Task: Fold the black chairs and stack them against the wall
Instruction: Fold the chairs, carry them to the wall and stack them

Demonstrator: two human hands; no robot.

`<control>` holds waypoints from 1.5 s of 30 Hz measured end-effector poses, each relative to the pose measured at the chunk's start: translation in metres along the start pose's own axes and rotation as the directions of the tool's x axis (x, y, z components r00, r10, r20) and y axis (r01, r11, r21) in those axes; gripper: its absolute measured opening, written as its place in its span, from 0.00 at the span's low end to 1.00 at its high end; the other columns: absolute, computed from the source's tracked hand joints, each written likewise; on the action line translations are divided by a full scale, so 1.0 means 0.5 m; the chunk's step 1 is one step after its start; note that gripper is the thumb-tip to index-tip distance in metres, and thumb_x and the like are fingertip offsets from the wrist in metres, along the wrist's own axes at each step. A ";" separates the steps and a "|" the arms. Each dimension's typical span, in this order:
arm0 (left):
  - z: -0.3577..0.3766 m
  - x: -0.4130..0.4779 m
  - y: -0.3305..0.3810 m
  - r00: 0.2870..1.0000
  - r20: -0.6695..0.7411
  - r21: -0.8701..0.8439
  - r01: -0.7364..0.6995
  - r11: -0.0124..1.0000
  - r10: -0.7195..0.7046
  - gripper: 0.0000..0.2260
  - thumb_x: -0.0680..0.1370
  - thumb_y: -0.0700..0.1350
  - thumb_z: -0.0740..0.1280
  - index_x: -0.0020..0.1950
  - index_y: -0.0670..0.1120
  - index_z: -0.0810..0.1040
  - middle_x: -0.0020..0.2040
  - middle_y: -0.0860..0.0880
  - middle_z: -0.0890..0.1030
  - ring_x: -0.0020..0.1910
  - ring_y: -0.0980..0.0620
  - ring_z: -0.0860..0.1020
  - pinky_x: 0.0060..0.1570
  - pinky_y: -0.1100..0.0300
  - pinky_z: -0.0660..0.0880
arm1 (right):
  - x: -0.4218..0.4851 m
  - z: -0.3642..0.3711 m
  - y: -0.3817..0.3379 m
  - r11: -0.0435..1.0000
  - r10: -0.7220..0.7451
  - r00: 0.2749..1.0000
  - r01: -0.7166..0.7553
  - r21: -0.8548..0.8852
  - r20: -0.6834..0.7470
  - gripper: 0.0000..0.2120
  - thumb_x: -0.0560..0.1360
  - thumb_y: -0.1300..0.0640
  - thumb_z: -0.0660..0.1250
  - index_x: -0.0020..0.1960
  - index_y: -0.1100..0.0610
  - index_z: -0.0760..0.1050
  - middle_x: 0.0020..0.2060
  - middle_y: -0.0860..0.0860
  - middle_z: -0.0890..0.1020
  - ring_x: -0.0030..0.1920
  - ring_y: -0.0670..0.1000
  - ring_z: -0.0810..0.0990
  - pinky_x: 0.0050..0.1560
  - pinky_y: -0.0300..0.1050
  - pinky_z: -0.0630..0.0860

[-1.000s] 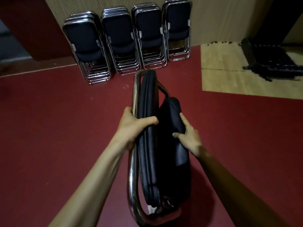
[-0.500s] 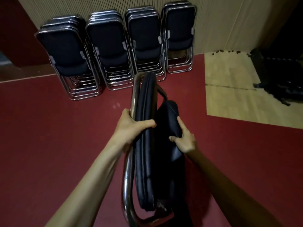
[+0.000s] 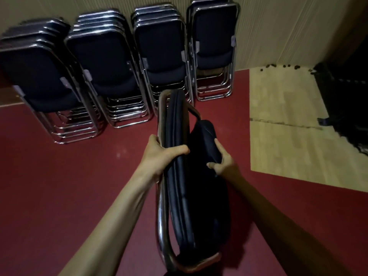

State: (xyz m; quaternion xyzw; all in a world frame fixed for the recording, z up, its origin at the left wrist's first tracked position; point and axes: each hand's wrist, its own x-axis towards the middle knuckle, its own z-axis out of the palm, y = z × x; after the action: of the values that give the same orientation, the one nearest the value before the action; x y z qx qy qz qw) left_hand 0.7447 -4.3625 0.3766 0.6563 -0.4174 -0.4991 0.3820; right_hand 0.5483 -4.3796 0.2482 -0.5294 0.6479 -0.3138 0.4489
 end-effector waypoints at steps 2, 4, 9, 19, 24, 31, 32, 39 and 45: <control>0.041 0.102 0.038 0.999 0.029 -0.021 0.017 1.000 -0.016 0.28 0.63 0.41 0.80 0.58 0.43 0.69 0.50 0.46 0.80 0.45 0.50 0.81 0.38 0.60 0.76 | 0.101 -0.041 -0.001 0.999 -0.024 1.000 0.023 0.038 0.015 0.42 0.71 0.70 0.70 0.77 0.52 0.54 0.71 0.48 0.65 0.69 0.53 0.69 0.56 0.29 0.68; 0.085 0.199 0.078 0.998 0.052 -0.031 0.029 0.999 -0.027 0.31 0.60 0.42 0.81 0.57 0.43 0.70 0.49 0.46 0.81 0.45 0.50 0.82 0.38 0.59 0.77 | 0.198 -0.084 -0.009 0.999 -0.038 0.999 0.038 0.001 0.011 0.43 0.71 0.68 0.71 0.77 0.53 0.52 0.71 0.51 0.65 0.69 0.56 0.69 0.59 0.38 0.70; 0.215 0.426 0.175 0.996 0.082 -0.031 0.046 0.998 -0.043 0.34 0.55 0.46 0.79 0.58 0.44 0.71 0.50 0.47 0.82 0.45 0.50 0.83 0.40 0.58 0.79 | 0.440 -0.194 -0.019 0.988 0.006 0.998 -0.015 -0.150 -0.061 0.42 0.72 0.62 0.71 0.78 0.48 0.51 0.66 0.57 0.75 0.59 0.60 0.78 0.54 0.50 0.75; 0.509 0.876 0.379 0.996 -0.046 -0.107 0.077 0.991 -0.083 0.36 0.51 0.48 0.79 0.56 0.44 0.71 0.49 0.47 0.82 0.45 0.50 0.83 0.44 0.56 0.81 | 0.994 -0.450 -0.053 0.986 0.001 0.996 0.014 -0.164 0.088 0.42 0.73 0.61 0.69 0.77 0.44 0.49 0.67 0.54 0.73 0.62 0.57 0.76 0.60 0.50 0.73; 0.589 1.083 0.445 0.989 -0.104 -0.208 0.085 0.974 -0.109 0.33 0.57 0.43 0.82 0.58 0.42 0.73 0.50 0.45 0.83 0.46 0.48 0.84 0.48 0.51 0.82 | 1.268 -0.530 -0.100 0.972 -0.015 0.984 0.056 -0.229 0.177 0.43 0.71 0.62 0.70 0.76 0.41 0.50 0.67 0.57 0.73 0.61 0.59 0.76 0.58 0.51 0.75; 0.687 1.356 0.509 0.968 -0.156 -0.360 0.129 0.924 -0.196 0.42 0.49 0.51 0.79 0.59 0.40 0.72 0.50 0.42 0.82 0.45 0.46 0.84 0.44 0.48 0.82 | 1.625 -0.597 -0.160 0.948 -0.018 0.949 0.116 -0.297 0.315 0.38 0.74 0.65 0.68 0.76 0.47 0.53 0.68 0.53 0.70 0.65 0.54 0.72 0.57 0.40 0.69; 0.703 1.389 0.522 0.964 -0.171 -0.370 0.129 0.920 -0.203 0.42 0.49 0.51 0.78 0.60 0.39 0.72 0.51 0.42 0.83 0.45 0.46 0.84 0.44 0.48 0.82 | 1.674 -0.604 -0.159 0.944 -0.036 0.939 0.144 -0.295 0.342 0.43 0.70 0.63 0.71 0.75 0.43 0.52 0.70 0.54 0.69 0.66 0.57 0.72 0.63 0.48 0.70; 0.839 1.584 0.584 0.905 -0.328 -0.417 0.119 0.901 -0.271 0.39 0.51 0.50 0.79 0.59 0.41 0.71 0.51 0.43 0.83 0.46 0.46 0.84 0.47 0.48 0.82 | 1.972 -0.666 -0.161 0.912 -0.048 0.859 0.245 -0.328 0.509 0.43 0.70 0.70 0.71 0.77 0.53 0.53 0.70 0.49 0.65 0.69 0.46 0.65 0.52 0.21 0.64; 0.985 1.711 0.650 0.744 -0.526 -0.500 0.122 0.857 -0.413 0.38 0.53 0.51 0.80 0.58 0.38 0.74 0.49 0.43 0.84 0.44 0.47 0.84 0.45 0.48 0.82 | 2.182 -0.698 -0.187 0.845 -0.037 0.741 0.382 -0.375 0.670 0.43 0.70 0.65 0.72 0.76 0.42 0.55 0.71 0.49 0.68 0.69 0.52 0.69 0.63 0.32 0.64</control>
State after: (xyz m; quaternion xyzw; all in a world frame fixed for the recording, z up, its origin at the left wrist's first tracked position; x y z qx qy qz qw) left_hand 0.3419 -5.3160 0.2841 0.7343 -0.0460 -0.3877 0.5553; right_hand 0.2275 -5.4820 0.1982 -0.7715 0.4468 0.0099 0.4529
